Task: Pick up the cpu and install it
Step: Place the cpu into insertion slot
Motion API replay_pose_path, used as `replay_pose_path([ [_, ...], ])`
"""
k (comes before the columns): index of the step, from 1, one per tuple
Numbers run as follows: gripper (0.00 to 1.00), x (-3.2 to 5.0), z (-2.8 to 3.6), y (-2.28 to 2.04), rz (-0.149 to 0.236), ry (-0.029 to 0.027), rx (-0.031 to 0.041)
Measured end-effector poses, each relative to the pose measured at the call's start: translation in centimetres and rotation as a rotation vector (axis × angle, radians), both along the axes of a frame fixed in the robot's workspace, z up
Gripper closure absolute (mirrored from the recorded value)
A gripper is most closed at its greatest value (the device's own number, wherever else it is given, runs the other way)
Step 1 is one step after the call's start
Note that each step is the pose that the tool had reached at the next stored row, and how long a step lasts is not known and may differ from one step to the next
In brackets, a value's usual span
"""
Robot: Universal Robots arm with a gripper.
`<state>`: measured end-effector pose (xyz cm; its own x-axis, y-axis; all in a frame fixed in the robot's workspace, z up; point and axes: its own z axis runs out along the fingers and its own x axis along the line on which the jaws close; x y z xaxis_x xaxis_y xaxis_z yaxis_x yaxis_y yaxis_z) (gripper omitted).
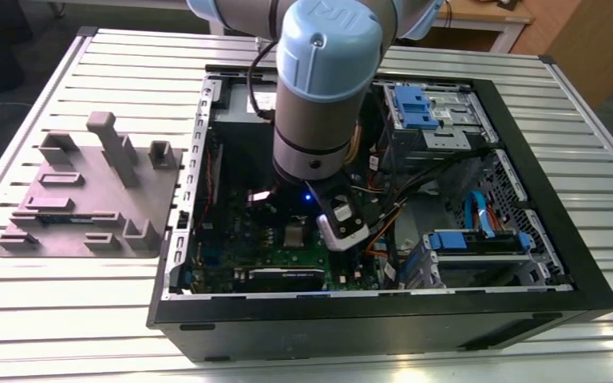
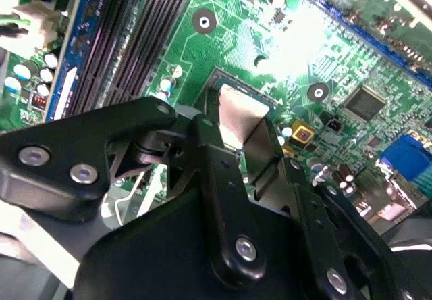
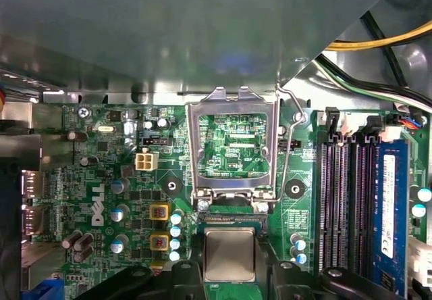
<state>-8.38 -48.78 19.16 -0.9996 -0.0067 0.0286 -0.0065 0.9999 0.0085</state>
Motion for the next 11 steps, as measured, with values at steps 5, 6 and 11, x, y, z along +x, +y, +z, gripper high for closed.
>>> replay_pose_path([
  [5, 0.6, 0.1, 0.0, 0.0, 0.0, 0.0005, 0.0],
  [6, 0.6, 0.1, 0.0, 0.0, 0.0, 0.0005, 0.0001],
  [11, 0.6, 0.1, -0.01, 0.0, 0.0, 0.0005, -0.0001],
])
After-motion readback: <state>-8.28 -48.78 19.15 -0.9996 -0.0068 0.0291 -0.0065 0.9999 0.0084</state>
